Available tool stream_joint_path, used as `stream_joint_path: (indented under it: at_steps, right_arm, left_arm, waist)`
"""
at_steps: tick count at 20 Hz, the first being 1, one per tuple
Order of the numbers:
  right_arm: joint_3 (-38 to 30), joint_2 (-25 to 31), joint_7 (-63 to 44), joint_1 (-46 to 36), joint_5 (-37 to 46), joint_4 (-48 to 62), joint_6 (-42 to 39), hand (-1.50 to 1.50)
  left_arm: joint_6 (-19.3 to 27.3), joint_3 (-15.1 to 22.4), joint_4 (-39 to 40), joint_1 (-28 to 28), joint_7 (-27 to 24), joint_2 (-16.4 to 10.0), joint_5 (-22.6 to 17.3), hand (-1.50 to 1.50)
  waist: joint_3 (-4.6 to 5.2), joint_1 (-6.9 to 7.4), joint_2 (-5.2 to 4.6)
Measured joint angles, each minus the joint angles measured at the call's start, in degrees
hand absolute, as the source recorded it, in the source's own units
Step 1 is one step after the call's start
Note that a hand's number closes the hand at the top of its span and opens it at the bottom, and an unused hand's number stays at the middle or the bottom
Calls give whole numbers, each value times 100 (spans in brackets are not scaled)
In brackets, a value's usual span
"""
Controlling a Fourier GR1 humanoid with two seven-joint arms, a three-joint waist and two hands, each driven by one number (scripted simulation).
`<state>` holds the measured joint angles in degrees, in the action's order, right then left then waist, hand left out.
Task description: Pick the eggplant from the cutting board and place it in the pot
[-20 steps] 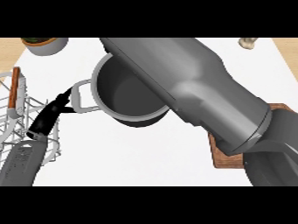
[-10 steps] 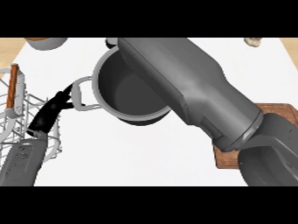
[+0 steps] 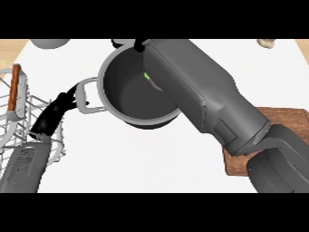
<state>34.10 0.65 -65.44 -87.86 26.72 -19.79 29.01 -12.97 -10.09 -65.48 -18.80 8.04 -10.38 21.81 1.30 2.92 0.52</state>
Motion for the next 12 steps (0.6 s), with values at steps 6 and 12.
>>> stream_joint_path:
  at_steps: [6, 12]
  right_arm:
    - [-277, 49, 391, 143, 203, 49, 1480, -150]
    - [-442, 124, 386, 226, 509, 241, 2797, -150]
  left_arm:
    - [-81, -174, -11, 49, 43, 56, 17, 0]
    - [-148, -411, -80, 213, 112, 78, 3, 0]
  waist:
    - [3, -82, 60]
    - [0, -288, 165]
